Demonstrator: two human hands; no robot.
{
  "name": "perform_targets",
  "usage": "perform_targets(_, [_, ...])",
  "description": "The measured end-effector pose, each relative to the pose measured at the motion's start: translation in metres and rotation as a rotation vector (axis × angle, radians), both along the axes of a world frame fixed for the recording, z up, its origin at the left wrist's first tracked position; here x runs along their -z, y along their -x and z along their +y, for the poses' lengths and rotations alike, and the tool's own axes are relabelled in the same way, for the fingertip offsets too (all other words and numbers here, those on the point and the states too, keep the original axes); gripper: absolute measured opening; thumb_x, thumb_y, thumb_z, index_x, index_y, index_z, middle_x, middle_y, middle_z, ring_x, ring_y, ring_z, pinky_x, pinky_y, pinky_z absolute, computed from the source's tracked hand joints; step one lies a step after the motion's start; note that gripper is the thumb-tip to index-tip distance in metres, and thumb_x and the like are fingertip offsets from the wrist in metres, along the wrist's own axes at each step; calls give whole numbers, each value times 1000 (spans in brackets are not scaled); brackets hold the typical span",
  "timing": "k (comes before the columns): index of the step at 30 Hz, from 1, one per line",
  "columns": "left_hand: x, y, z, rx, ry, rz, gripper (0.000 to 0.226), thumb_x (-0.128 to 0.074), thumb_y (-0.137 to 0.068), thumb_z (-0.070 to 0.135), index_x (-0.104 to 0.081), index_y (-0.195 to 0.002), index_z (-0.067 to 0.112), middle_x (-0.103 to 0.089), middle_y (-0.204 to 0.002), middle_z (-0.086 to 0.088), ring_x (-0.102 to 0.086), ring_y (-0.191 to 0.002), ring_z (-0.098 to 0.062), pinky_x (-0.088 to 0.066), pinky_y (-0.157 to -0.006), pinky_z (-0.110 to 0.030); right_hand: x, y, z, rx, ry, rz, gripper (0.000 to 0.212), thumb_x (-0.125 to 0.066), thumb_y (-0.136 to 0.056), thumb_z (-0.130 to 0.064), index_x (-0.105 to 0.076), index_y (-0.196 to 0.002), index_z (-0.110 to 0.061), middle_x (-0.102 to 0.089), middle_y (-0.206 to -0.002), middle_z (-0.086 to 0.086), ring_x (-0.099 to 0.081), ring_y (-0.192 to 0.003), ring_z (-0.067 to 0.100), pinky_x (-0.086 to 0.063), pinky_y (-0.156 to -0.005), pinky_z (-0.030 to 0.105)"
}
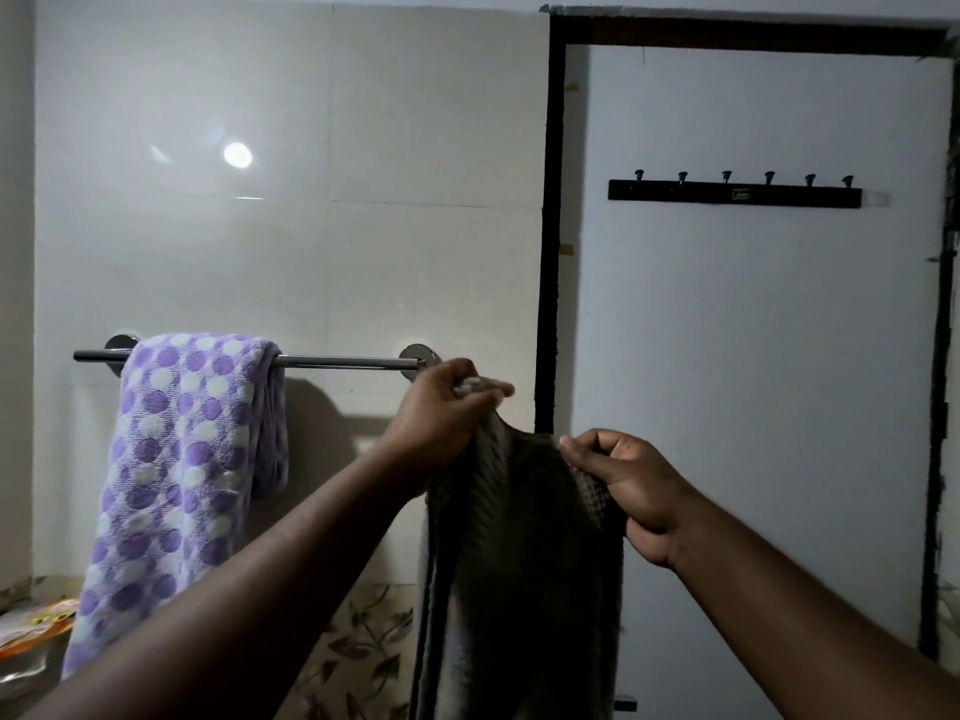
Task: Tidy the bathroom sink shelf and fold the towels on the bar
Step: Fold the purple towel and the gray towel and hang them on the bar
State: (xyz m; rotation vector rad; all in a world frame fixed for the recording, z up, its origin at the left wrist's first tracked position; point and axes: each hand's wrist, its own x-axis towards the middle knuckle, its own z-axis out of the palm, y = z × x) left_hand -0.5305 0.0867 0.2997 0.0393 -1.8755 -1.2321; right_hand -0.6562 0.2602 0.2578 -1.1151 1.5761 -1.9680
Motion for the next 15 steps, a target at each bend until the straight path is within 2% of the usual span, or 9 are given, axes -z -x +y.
perform_targets(2, [13,9,15,114,38,-119,23,-73,-94,28,-57,-89,13,-77,-90,-11,-65,-76,-20,-52,-65,-34,-10,-10,-11,37,-1,70,6,-71,-93,-14,-73,-88,-14,-75,-104,24,-73,-98,34,-60,-93,48])
perform_targets(4, [18,12,26,188,38,-188,30,-73,-93,40,-59,-102,14,-64,-77,-4,-54,-65,-14,-44,-54,-27,-19,-17,-19,44,41,74,18,-65,-96,-4,-72,-83,-15,-78,-100,18,-77,-94,29,-64,-77,38])
perform_targets(6, [15,11,31,216,54,-201,35,-71,-93,40,-60,-109,10,-59,-77,-1,-50,-69,-17,-38,-56,-28,-25,-22,-23,15,80,29,14,-70,-93,-5,-67,-81,-13,-80,-98,13,-78,-91,21,-62,-69,30])
perform_targets(9, [1,3,29,19,306,-223,31,-80,-86,42,-70,-95,14,-67,-76,-1,-56,-69,-12,-45,-64,-31,-25,-19,-20,-65,54,10,11,-65,-97,-8,-64,-88,-14,-79,-104,5,-76,-95,14,-60,-81,31])
perform_targets(10, [-4,0,26,-71,388,-235,28,-83,-81,44,-72,-87,19,-70,-74,1,-58,-67,-9,-48,-65,-29,-21,-18,-16,-104,18,-8,4,-66,-97,-13,-66,-93,-14,-78,-102,8,-75,-92,18,-59,-81,33])
perform_targets(11, [-9,-4,21,-154,440,-226,26,-85,-78,45,-73,-80,23,-70,-70,2,-58,-62,-6,-48,-63,-27,-16,-17,-11,-143,-18,-26,8,-68,-95,-20,-67,-99,-13,-77,-97,12,-74,-86,21,-59,-79,34])
perform_targets(13, [-18,-12,7,-299,431,-123,27,-85,-78,43,-69,-70,23,-60,-56,6,-49,-51,-4,-41,-54,-25,-1,-13,-1,-204,-101,-28,30,-67,-92,-37,-69,-106,-10,-66,-76,8,-62,-64,15,-51,-62,28])
perform_targets(15, [-26,-21,-11,-357,303,8,28,-84,-81,42,-69,-69,22,-56,-51,12,-46,-47,-3,-39,-51,-24,17,-11,7,-254,-176,22,41,-64,-93,-44,-72,-114,-9,-57,-70,2,-50,-61,11,-42,-60,25])
